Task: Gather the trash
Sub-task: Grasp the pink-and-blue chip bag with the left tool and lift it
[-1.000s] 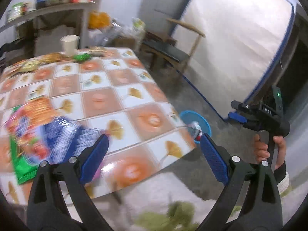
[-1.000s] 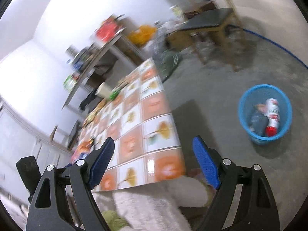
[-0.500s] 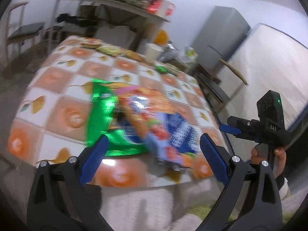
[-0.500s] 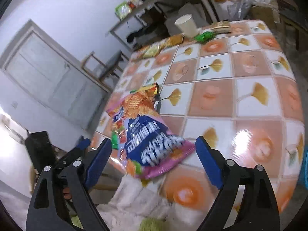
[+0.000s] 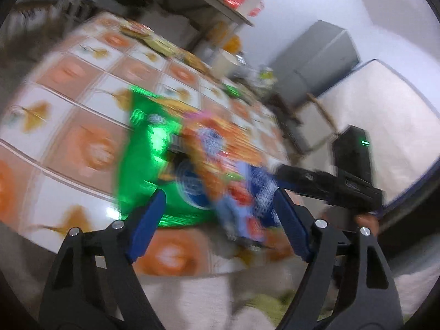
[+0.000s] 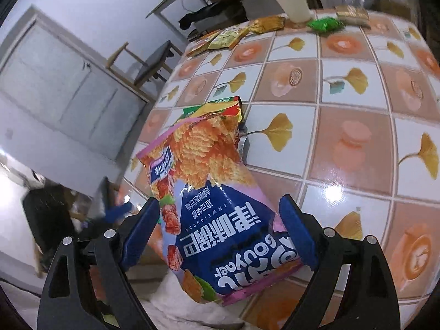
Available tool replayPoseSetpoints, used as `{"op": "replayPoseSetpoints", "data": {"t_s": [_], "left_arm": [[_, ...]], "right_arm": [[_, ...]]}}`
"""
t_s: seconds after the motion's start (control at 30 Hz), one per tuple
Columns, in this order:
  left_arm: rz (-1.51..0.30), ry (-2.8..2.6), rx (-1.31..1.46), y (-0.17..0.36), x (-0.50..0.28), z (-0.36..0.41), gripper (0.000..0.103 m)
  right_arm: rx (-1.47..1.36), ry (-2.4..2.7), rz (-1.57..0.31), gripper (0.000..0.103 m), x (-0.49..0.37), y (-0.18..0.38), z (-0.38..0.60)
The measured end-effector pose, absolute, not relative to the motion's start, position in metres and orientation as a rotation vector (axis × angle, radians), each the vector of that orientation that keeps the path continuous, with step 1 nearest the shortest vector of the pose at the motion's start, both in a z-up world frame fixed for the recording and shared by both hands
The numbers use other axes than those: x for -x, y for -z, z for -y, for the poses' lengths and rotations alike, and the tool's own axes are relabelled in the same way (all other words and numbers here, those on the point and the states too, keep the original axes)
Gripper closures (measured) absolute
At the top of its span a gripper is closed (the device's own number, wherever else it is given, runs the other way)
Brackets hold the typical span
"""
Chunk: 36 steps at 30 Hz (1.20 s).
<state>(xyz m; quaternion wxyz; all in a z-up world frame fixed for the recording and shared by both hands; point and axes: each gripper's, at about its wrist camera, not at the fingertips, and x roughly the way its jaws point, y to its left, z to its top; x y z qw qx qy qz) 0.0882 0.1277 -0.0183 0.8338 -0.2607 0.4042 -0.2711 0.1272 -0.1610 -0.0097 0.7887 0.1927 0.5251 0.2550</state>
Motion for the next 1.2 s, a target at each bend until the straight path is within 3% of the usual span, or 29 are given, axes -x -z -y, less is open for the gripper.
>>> {"op": "replayPoseSetpoints", "data": {"t_s": [0.17,0.33,0.63,0.77,0.93,1.07,1.13,1.2], "left_arm": [[-0.947,0.602,0.547,0.034,-0.099,-0.097,0.035],[-1.005,0.587,0.611,0.051,-0.113,-0.087,0.039],[-0.995,0.618,0.679,0.052,-0.112,-0.090,0.055],[-0.971,0.630,0.677,0.046,-0.109,-0.092,0.067],[-0.903,0.639,0.638,0.027,-0.103,-0.101,0.091],[-0.849,0.650,0.629,0.011,-0.094,-0.117,0.099],[-0.840,0.652,0.642,0.006,-0.093,-0.128,0.102],[-0.839,0.612,0.648,0.004,-0.095,-0.143,0.102]], "right_arm": [[-0.538,-0.594,-1.157,0.017,-0.128,0.022,0.171],[-0.633,-0.626,-1.193,0.040,-0.128,0.039,0.171],[-0.711,-0.668,-1.189,0.060,-0.123,0.044,0.175],[-0.703,-0.702,-1.170,0.061,-0.123,0.036,0.170],[-0.665,-0.736,-1.161,0.062,-0.123,0.023,0.159],[-0.637,-0.776,-1.157,0.060,-0.123,0.013,0.151],[-0.655,-0.790,-1.151,0.050,-0.124,0.010,0.153],[-0.672,-0.768,-1.139,0.047,-0.129,0.011,0.159]]}}
